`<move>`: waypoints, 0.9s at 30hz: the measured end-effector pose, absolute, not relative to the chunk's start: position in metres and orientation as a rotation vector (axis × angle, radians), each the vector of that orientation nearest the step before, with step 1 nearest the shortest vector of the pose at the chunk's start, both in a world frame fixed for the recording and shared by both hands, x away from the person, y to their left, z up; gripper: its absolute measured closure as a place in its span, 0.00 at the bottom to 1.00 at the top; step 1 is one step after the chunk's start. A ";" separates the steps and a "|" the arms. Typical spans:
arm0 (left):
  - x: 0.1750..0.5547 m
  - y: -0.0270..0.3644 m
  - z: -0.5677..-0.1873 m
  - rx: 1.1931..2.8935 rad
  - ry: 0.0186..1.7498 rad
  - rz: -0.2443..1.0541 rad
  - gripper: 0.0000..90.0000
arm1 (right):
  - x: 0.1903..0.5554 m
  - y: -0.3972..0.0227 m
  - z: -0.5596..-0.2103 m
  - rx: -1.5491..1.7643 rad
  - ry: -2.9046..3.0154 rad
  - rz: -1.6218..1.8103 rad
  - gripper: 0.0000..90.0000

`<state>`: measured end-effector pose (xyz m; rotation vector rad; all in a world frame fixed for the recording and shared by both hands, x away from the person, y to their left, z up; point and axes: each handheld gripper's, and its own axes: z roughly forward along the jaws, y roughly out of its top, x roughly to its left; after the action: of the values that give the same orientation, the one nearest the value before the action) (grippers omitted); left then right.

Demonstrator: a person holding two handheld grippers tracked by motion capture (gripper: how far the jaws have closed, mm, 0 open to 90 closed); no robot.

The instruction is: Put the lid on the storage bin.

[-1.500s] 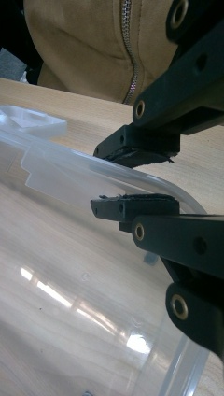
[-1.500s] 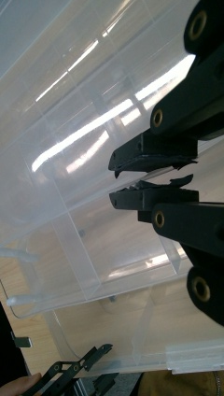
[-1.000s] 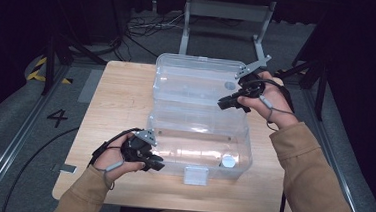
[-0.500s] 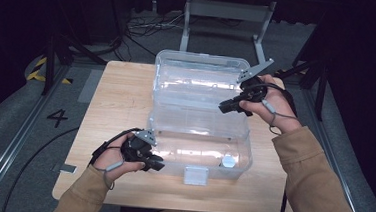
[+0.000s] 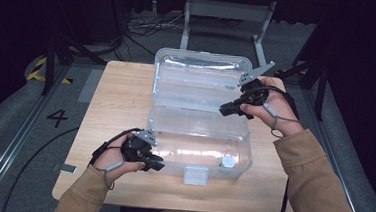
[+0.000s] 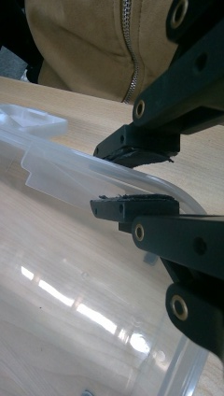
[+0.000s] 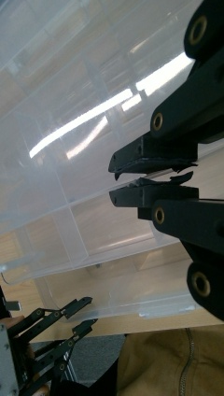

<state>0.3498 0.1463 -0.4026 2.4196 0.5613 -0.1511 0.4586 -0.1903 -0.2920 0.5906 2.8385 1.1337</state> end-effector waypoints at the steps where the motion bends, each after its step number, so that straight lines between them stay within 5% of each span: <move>1: 0.350 0.146 -0.403 2.420 0.561 -0.151 0.82 | 0.458 -0.190 -0.292 0.587 2.840 1.133 0.92; 27: 0.350 0.146 -0.403 2.420 0.560 -0.152 0.82 | 0.445 -0.188 -0.291 0.543 2.853 1.092 0.93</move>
<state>0.3498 0.1464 -0.4027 2.4197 0.5602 -0.1521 0.4453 -0.1880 -0.2906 0.5433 2.8532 1.0918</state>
